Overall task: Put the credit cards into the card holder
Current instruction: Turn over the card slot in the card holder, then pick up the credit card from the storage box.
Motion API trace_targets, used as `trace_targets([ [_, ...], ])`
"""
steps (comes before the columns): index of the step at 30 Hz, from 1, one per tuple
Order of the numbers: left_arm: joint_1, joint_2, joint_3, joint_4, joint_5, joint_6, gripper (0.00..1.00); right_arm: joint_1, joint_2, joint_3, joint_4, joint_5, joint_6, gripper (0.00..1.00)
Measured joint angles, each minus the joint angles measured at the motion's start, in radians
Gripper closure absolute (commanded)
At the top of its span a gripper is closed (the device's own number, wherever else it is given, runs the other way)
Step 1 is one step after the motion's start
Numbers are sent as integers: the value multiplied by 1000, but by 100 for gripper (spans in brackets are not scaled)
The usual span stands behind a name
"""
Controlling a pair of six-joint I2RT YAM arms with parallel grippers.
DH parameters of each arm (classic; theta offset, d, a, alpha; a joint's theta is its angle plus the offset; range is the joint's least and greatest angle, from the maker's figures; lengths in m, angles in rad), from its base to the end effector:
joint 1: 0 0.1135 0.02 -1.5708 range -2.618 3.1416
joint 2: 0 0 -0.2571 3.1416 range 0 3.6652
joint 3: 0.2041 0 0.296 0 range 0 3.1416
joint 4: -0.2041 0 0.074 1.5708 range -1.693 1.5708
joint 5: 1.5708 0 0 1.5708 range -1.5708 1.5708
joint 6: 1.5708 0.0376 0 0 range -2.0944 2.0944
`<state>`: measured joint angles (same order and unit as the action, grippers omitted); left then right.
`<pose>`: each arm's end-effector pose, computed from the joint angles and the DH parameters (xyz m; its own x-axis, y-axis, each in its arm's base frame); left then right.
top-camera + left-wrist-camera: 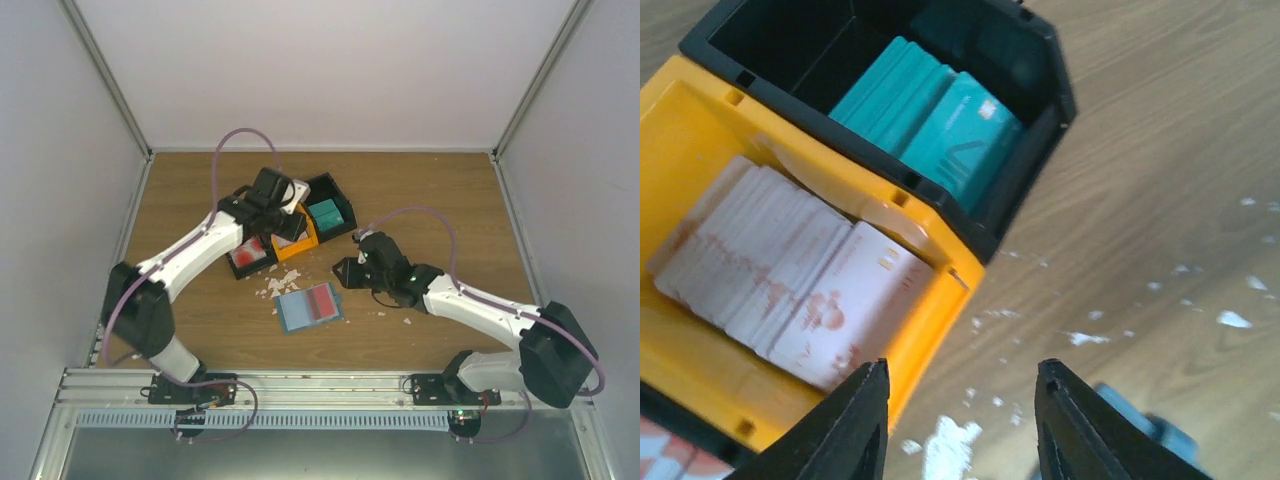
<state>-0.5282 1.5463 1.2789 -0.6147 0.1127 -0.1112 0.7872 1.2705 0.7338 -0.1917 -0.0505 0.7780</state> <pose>0.3260 -0.1951 0.2658 -0.7252 0.2955 -0.6220 0.4851 0.8603 -0.1568 0.2153 0.2188 0.1882 -0.8499 0.1402 -0.5080 -0.1931 0.8141 0.5477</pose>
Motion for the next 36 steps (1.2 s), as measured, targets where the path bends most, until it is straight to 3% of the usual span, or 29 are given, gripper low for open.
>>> trace_targets([
  [6, 27, 208, 136, -71, -32, 105, 59, -64, 69, 11, 45, -54, -12, 72],
  [13, 74, 349, 185, -112, -55, 184, 69, -114, 153, 25, 65, -89, -47, 71],
  [18, 111, 459, 259, -127, -60, 220, 63, -115, 237, 74, 69, -92, -88, 72],
  [25, 118, 544, 348, -139, -63, 245, 60, -115, 324, 145, 43, -49, -155, 72],
  [30, 119, 585, 373, -156, -47, 258, 74, -114, 388, 201, 22, -27, -204, 71],
  [36, 119, 591, 385, -175, -18, 266, 75, -114, 481, 315, -18, -17, -245, 71],
])
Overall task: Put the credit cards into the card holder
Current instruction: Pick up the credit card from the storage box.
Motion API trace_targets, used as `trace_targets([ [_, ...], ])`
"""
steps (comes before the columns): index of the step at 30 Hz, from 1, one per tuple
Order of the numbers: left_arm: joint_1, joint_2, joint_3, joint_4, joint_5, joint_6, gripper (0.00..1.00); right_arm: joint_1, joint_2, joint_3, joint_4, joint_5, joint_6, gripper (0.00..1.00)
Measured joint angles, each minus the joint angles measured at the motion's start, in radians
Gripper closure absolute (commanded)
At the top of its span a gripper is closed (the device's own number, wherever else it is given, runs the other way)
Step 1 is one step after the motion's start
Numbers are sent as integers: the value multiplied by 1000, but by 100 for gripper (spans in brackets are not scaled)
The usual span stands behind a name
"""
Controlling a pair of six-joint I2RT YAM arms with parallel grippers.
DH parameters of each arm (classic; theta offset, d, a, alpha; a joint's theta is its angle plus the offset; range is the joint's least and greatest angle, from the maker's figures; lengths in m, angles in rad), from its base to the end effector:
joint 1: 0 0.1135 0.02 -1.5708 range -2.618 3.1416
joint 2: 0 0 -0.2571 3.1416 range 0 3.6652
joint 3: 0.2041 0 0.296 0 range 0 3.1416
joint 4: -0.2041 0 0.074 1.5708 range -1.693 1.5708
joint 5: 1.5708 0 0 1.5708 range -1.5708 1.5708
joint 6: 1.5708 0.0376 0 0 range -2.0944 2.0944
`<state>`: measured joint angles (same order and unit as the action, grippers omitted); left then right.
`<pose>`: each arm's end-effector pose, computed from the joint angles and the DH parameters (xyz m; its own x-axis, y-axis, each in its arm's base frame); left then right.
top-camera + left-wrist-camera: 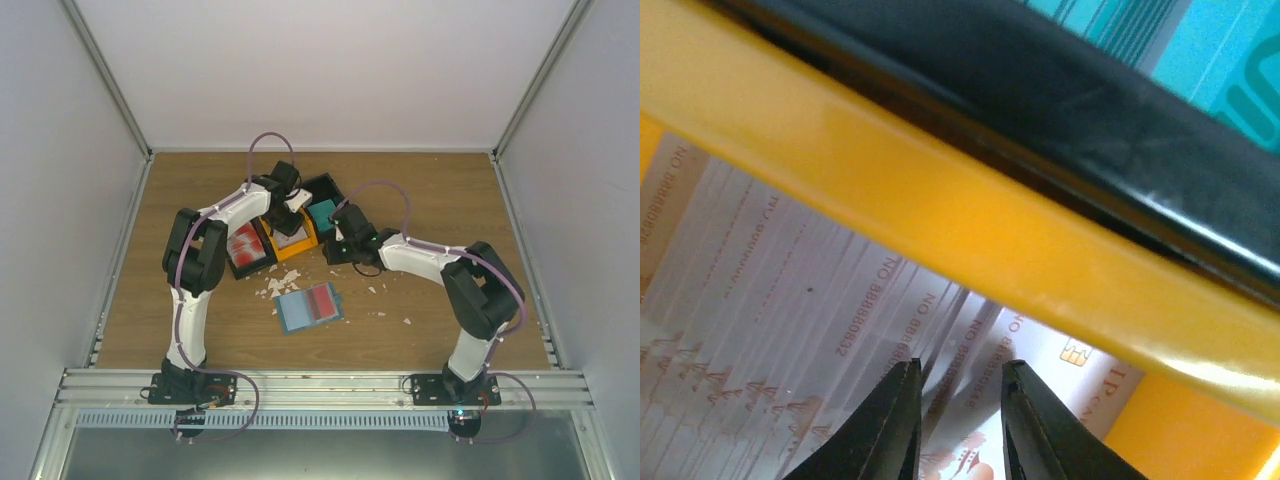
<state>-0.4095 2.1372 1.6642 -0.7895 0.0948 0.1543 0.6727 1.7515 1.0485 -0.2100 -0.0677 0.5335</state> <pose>0.4363 -0.1932 0.1456 -0.7987 0.5135 -0.3137 0.5520 0.8327 -0.0425 0.3068 0.2477 0.1365 -0.8655 -0.0408 -0.4992 -0.2484 0.9005 0.3570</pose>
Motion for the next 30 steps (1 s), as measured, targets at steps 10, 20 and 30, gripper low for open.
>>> trace_targets([
  [10, 0, 0, 15, -40, 43, -2, 74, 0, 114, 113, -55, -1, -10, 71],
  [20, 0, -8, 17, -54, 48, -19, 77, 0, 142, 147, -62, -12, -10, 71],
  [30, 0, -79, 0, -101, 129, -58, 79, 0, 142, 146, -61, -16, -10, 71],
])
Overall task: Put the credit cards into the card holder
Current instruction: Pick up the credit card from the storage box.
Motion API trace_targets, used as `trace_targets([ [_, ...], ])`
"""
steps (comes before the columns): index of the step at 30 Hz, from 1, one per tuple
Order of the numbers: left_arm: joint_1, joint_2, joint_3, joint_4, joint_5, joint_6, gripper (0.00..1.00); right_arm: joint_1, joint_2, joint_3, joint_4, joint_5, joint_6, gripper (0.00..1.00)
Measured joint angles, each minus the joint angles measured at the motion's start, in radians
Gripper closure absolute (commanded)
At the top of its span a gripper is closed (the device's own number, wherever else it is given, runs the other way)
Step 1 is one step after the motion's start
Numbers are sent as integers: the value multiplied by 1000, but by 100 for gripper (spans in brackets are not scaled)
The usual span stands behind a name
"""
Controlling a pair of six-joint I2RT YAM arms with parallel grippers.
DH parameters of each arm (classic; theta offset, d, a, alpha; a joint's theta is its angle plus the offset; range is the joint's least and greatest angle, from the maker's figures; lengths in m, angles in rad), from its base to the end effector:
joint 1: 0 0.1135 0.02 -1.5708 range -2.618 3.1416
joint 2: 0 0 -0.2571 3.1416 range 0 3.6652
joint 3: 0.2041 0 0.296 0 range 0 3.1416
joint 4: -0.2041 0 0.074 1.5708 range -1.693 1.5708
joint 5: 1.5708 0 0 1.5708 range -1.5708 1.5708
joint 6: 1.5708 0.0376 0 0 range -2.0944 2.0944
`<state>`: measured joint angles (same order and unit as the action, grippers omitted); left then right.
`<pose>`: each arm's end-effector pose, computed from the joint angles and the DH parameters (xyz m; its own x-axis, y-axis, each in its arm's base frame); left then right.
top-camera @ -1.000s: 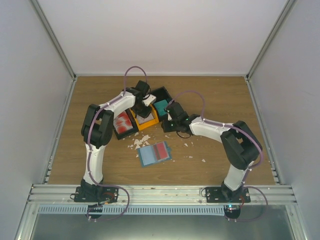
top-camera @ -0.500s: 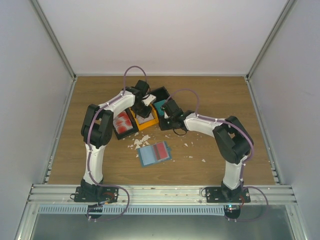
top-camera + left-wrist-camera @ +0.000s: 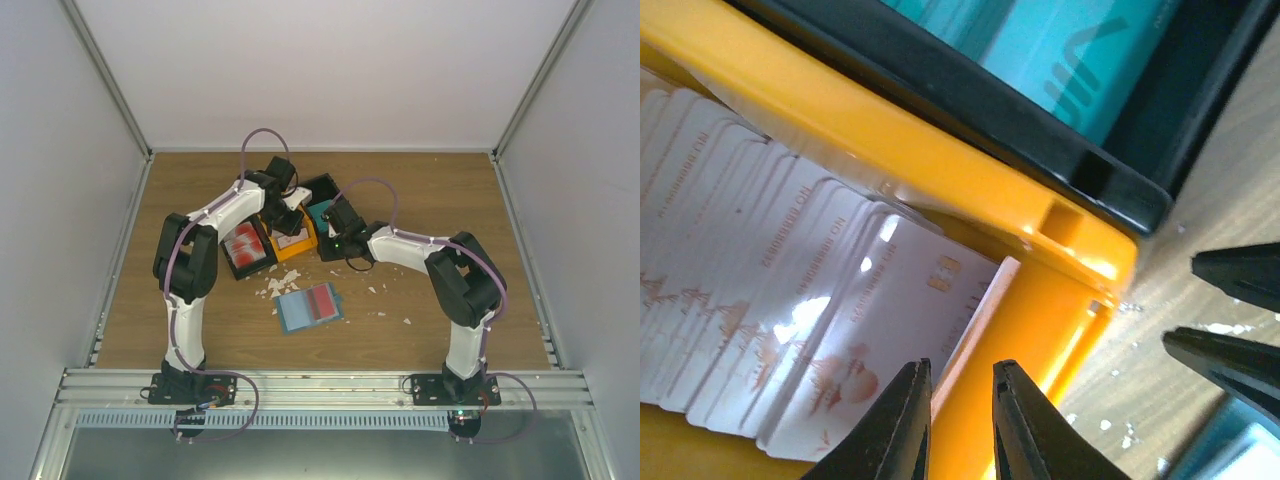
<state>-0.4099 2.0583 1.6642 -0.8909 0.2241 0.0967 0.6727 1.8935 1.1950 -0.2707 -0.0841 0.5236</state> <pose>0.4207 -0.1919 0.1786 -0.8328 0.4645 -0.3012 0.5289 0.8283 -0.1850 0.3306 0.2674 0.1250 -0.8875 -0.0700 -0.4555 -0.2475 0.9062 0.3430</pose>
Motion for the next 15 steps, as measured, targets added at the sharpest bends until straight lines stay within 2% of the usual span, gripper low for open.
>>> trace_targets([
  [9, -5, -45, -66, -6, 60, -18, 78, 0, 0, -20, 2, -3, 0, 71],
  [15, -12, -77, -98, -6, 95, -19, 69, 0, -1, -21, 3, -4, 0, 71],
])
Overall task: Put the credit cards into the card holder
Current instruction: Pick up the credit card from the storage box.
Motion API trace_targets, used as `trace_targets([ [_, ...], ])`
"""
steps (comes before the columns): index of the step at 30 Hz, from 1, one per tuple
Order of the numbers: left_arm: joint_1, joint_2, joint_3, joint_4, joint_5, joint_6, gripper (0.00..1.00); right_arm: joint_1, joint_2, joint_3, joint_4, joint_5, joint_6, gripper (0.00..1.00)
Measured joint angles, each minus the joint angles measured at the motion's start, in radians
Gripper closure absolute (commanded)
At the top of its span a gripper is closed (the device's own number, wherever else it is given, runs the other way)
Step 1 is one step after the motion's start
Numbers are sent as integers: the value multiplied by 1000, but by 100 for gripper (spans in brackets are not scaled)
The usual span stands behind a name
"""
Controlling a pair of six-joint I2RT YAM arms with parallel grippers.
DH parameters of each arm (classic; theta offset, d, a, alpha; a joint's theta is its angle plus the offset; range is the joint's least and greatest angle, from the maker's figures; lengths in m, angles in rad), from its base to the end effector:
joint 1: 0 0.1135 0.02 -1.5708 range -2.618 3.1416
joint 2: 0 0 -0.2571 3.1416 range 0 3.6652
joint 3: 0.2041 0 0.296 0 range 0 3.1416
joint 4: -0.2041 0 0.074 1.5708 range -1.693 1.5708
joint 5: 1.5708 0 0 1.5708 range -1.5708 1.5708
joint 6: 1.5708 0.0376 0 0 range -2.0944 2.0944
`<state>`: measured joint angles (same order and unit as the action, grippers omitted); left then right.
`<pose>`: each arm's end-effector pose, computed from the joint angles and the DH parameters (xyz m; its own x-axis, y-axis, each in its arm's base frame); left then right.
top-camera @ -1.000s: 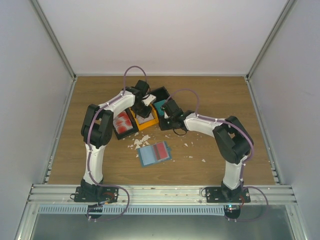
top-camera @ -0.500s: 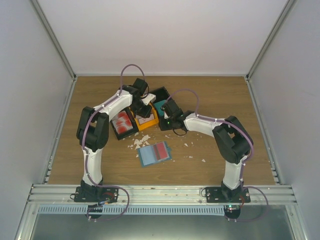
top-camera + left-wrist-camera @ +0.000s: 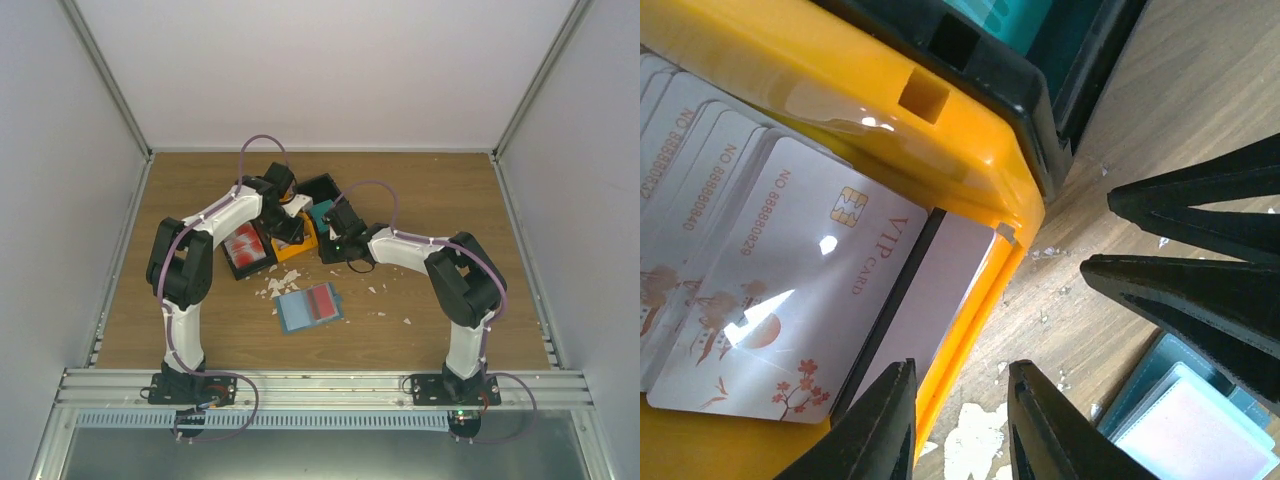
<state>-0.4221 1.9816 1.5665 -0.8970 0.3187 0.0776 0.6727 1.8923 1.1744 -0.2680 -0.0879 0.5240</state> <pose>0.3967 -0.1911 0.1812 -0.8434 0.4595 -0.2785 0.5292 0.8002 -0.2822 0.3269 0.2646 0.1190 -0.8942 -0.0751 -0.4414 -0.2439 0.9084 0.3396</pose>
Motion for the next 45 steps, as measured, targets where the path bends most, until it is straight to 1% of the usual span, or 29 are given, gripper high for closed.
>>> trace_targets([
  [4, -1, 0, 0, 3, -1, -1, 61, 0, -1, -3, 2, 0, 0, 71],
  [8, -2, 1, 0, 6, -9, -1, 60, 0, -19, -31, 8, 0, 6, 71],
  [13, -5, 13, 0, 19, -11, -1, 61, 0, -66, -70, 22, 0, 14, 71],
  [21, -12, 49, -8, 27, -39, -2, 76, -1, -82, -93, 44, 0, 24, 71],
  [31, -11, 29, -7, 48, -51, 13, 99, -1, -97, -107, 45, 0, 31, 71],
  [41, -10, -3, -5, 45, -68, 0, 100, -1, -117, -107, 45, 0, 33, 71],
  [45, -10, -45, -2, 45, -100, -26, 100, -4, -145, -107, 59, -10, 39, 67],
])
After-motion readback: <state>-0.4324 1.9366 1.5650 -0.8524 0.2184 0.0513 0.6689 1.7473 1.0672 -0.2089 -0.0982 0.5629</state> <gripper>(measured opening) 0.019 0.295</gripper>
